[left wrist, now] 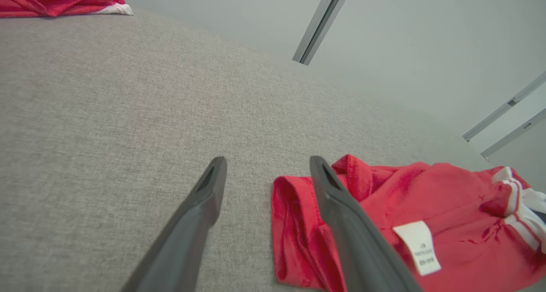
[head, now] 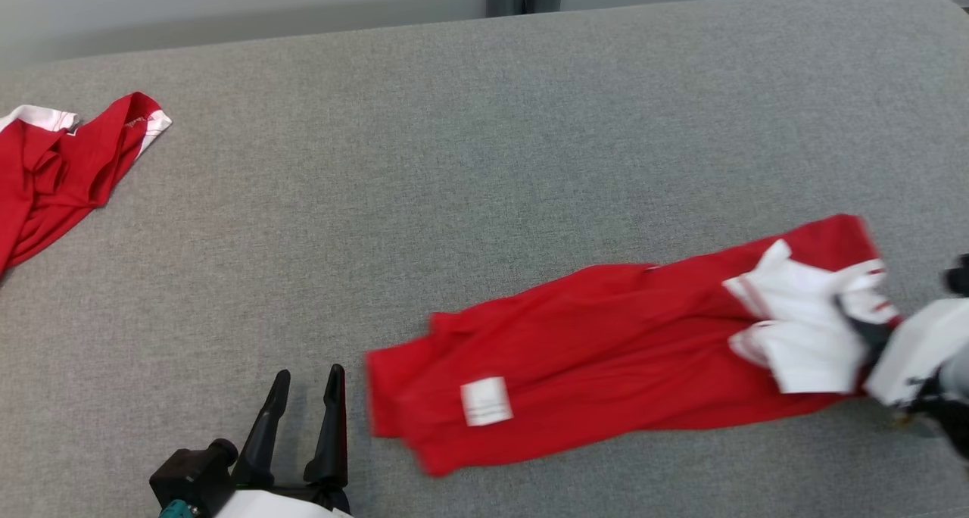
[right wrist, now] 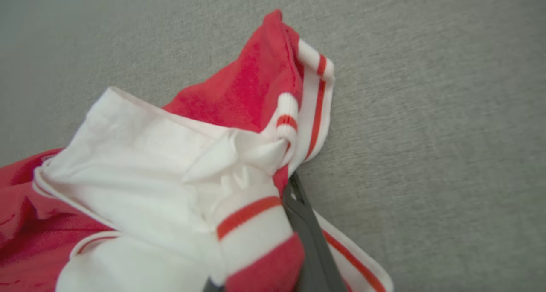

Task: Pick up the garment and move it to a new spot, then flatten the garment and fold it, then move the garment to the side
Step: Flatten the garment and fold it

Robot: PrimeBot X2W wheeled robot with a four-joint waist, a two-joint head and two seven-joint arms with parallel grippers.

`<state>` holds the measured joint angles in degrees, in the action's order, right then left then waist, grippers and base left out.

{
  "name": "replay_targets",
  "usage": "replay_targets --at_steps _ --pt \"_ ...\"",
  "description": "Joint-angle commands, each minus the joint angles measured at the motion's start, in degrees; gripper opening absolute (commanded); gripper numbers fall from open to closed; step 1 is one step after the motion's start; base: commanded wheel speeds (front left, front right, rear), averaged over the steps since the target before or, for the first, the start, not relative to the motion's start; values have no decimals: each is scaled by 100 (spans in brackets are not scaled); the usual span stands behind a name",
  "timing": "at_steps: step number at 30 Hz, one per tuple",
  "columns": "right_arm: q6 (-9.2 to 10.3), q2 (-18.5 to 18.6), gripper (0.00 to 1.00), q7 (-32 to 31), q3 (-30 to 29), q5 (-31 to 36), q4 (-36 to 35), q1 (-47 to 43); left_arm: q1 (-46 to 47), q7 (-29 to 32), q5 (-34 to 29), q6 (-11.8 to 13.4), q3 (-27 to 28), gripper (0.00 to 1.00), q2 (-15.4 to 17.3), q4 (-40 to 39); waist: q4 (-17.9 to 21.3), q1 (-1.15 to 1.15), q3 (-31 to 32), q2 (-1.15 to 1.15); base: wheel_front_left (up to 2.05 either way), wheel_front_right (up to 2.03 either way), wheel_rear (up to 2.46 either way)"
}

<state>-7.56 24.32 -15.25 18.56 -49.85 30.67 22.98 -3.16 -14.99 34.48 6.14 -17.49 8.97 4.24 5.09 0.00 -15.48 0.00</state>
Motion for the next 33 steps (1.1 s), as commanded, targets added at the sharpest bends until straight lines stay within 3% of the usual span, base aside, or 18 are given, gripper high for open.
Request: replay_targets --at_steps 1,8,11,20,28,33 --pt "13 289 0 61 -126 -104 93 57 -37 -27 -80 -72 59 100 -17 38 1 0 26 0 0 0 0" --pt "6 1288 0 453 -779 -156 767 283 -118 -26 -404 -439 344 100 -299 316 -79 0 194 0 0 0 0" --pt "6 1258 0 559 -594 -115 359 236 -177 -27 -494 -551 486 100 -390 394 -84 0 246 0 0 0 0" --pt "6 523 0 446 928 -146 -2051 -352 -225 -27 -682 -706 679 100 -550 543 64 0 216 0 0 0 0" --pt "6 -390 0 658 1392 314 -1888 -408 -121 -27 -782 -718 691 100 -587 686 7 0 231 0 0 0 0" --pt "6 -662 0 674 1575 583 -1741 -469 -244 -27 -798 -702 725 100 -594 789 -38 0 272 0 0 0 0"
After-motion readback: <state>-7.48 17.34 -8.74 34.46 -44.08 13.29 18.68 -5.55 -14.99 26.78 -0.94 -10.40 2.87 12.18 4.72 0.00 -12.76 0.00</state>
